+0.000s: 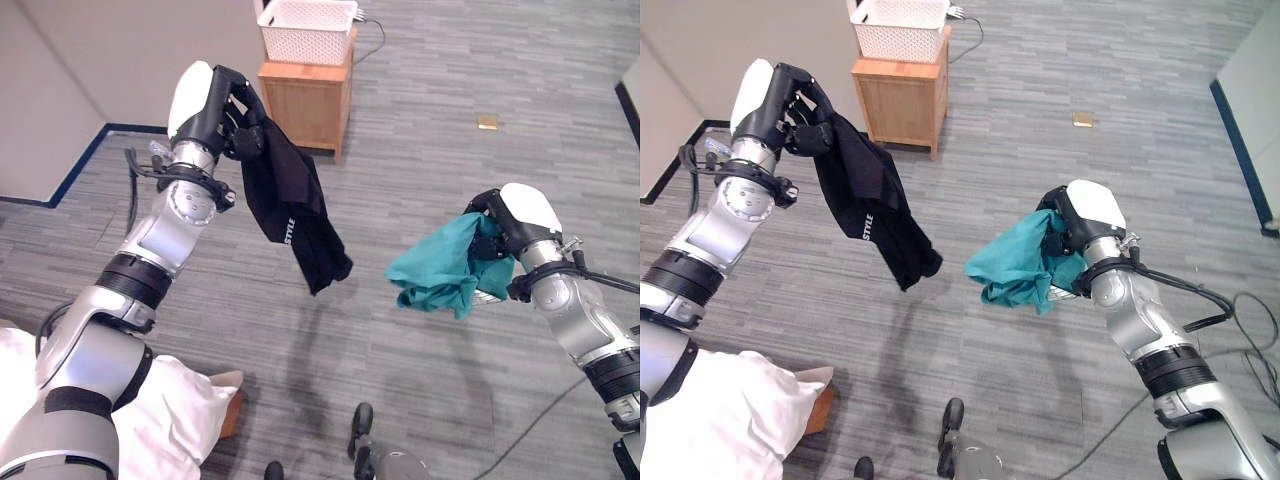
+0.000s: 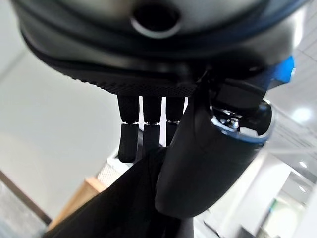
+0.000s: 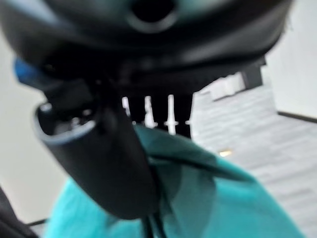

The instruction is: Pick up bed clothes into laundry basket.

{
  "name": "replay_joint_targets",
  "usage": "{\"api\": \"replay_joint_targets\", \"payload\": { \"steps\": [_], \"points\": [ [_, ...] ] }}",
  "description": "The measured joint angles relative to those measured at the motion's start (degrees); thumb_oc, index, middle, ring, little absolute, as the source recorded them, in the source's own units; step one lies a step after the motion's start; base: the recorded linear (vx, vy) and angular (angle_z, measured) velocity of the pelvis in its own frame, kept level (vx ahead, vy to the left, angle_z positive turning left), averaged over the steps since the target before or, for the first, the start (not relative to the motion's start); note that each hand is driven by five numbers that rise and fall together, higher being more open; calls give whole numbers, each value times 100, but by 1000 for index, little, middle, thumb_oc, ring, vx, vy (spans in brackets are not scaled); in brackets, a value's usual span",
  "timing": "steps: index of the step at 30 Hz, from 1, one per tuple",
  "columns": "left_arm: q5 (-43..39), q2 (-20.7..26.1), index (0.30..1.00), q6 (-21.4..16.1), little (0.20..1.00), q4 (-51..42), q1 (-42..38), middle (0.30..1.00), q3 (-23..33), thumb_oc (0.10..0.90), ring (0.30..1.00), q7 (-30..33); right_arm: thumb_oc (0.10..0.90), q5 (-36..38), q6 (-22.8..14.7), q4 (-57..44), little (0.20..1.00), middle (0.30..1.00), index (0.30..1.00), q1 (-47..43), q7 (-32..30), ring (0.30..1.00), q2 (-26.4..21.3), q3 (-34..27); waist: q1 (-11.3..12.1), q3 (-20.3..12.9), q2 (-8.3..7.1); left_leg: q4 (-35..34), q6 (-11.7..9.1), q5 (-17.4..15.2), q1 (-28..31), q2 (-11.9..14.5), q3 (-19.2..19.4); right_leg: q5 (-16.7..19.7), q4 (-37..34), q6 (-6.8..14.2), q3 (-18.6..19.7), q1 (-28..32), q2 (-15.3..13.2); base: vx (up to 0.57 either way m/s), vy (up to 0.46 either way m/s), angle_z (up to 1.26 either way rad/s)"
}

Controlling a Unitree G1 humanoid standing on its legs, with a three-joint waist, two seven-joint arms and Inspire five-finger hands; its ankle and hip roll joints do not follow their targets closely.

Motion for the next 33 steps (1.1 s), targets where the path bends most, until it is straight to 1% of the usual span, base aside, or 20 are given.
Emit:
{"api": "replay_joint_targets", "payload": {
  "steps": [1,2,3,4,5,7,8,9,10,11,12,13,14,15,20,21,23,26,27,33],
  "points": [
    [-10,170,300,-1,300,-12,44,300,-2,400,300,-32,400,20,-34,-69,300,300,300,-39,-22,300,4,6,8,-3,-26,101,-55,-28,-117,62,26,-162,-104,97,88,241,35,152,36,0],
    [-44,281,300,-14,300,-52,44,300,34,400,300,-45,400,47,-29,-164,300,300,300,-70,-33,300,-67,4,-16,9,-55,119,-69,-17,-256,119,85,-266,-219,48,183,410,79,254,85,-23],
    [-114,442,300,-70,300,-116,73,300,201,400,300,-40,400,78,-38,-268,300,300,300,-228,-44,300,-154,-15,210,6,-69,-372,-107,28,-431,232,198,-216,-282,-13,285,501,174,224,105,-25],
    [-117,463,300,-80,300,-114,79,300,309,400,300,-38,400,99,-46,-280,300,300,300,-317,-58,300,-162,-57,221,4,-68,-762,-137,60,-644,194,213,-240,-307,24,280,571,199,398,197,-40],
    [-122,449,300,-104,300,-114,134,300,342,400,300,-32,400,135,-44,-374,300,300,300,-317,-81,300,-173,-212,255,-3,-63,-1669,-17,252,-844,-6,254,-257,-421,51,348,711,192,264,186,-6],
    [-110,391,300,-181,300,-69,253,300,354,400,300,-31,400,115,-116,-351,300,300,300,-361,-138,300,-301,-133,284,-44,-11,-2086,44,464,-1087,-219,301,-314,-486,138,361,759,191,168,130,-18],
    [-109,202,300,-173,300,-70,348,300,347,400,300,-8,400,49,-187,-251,300,300,300,-335,-96,300,-490,-100,265,-101,89,-2068,203,673,-1295,-317,471,-351,-491,191,273,794,225,108,128,-26],
    [-120,-48,300,-91,300,-66,550,300,203,400,300,3,400,32,-7,-194,300,300,300,-258,-59,300,-480,-120,285,-210,278,-1915,936,1648,-1332,-429,426,-491,-419,401,324,954,346,110,121,-34],
    [-109,-65,300,-52,300,-67,629,300,20,400,300,-15,400,36,22,-237,300,300,300,-231,-20,300,-447,-122,291,-295,420,-1846,1180,2124,-1244,-389,488,-633,-318,588,364,1007,438,130,144,-16],
    [-107,-162,300,-44,300,-58,662,300,-48,400,300,-25,400,44,11,-278,300,300,300,-213,-40,300,-418,-152,83,-282,454,-2007,1235,2047,-1073,-427,450,-827,80,813,353,926,352,84,92,-2],
    [-100,-236,300,-45,300,-52,662,300,-111,400,300,-53,400,44,-12,-268,300,300,300,-216,-41,300,-417,-148,37,-274,465,-2103,1272,2025,-965,-431,387,-1064,433,1034,299,766,197,64,76,0],
    [-91,-277,300,-45,300,-67,656,300,-153,400,300,-74,400,35,-54,-290,300,300,300,-286,-40,300,-433,-150,4,-282,438,-2105,1360,1929,-944,-595,381,-1057,-257,1136,272,794,-104,69,100,-15],
    [-90,-278,300,-45,300,-67,620,300,-149,400,300,-76,400,12,-59,-320,300,300,300,-401,-42,300,-457,-181,-12,-276,417,-2106,1195,1814,-920,-827,361,-521,-1013,1252,277,872,-461,55,76,-12],
    [-89,-278,300,-44,300,-68,582,300,-125,400,300,-78,400,2,-59,-336,300,300,300,-404,-53,300,-454,-185,7,-264,398,-2107,1005,1500,-804,-957,238,-75,-1012,1248,255,952,-659,47,79,10],
    [-86,-281,300,-45,300,-73,532,300,-48,400,300,-58,400,-12,-70,-409,300,300,300,-336,8,300,-453,-103,207,-256,397,-2109,981,1491,-752,-959,284,-41,-968,1174,257,1056,-668,14,36,9],
    [-86,-263,300,-46,300,-69,532,300,-39,400,300,-59,400,-76,-119,-438,300,300,300,-337,6,300,-453,-111,276,-237,365,-2111,823,1368,-717,-869,353,-96,-968,1174,278,1094,-587,10,7,5],
    [-90,-133,300,-155,300,-671,1101,300,616,400,300,-219,400,141,-304,-266,300,300,300,-368,268,300,-701,14,402,-139,286,-2107,831,1380,-501,-870,204,-86,-968,1159,348,1267,-551,-131,88,-10],
    [-91,78,300,-201,300,-771,1333,300,790,400,300,-216,400,193,-274,305,300,300,300,-392,350,300,-797,85,485,-67,166,-2107,824,1375,-137,-837,66,-153,-972,1208,249,1680,-535,-109,100,16],
    [-92,363,300,-213,300,-789,1357,300,890,400,300,-210,400,201,-260,378,300,300,300,-460,344,300,-952,69,506,-39,112,-2108,783,1340,-100,-853,6,-278,-970,1173,265,1736,-553,-74,125,18],
    [-98,674,300,-195,300,-763,1515,300,1396,400,300,-152,400,298,-223,489,300,300,300,-545,262,300,-881,-107,822,-34,106,-2108,715,1286,-91,-693,23,-318,-965,1106,373,1729,-392,-11,86,-2]
  ]
}}
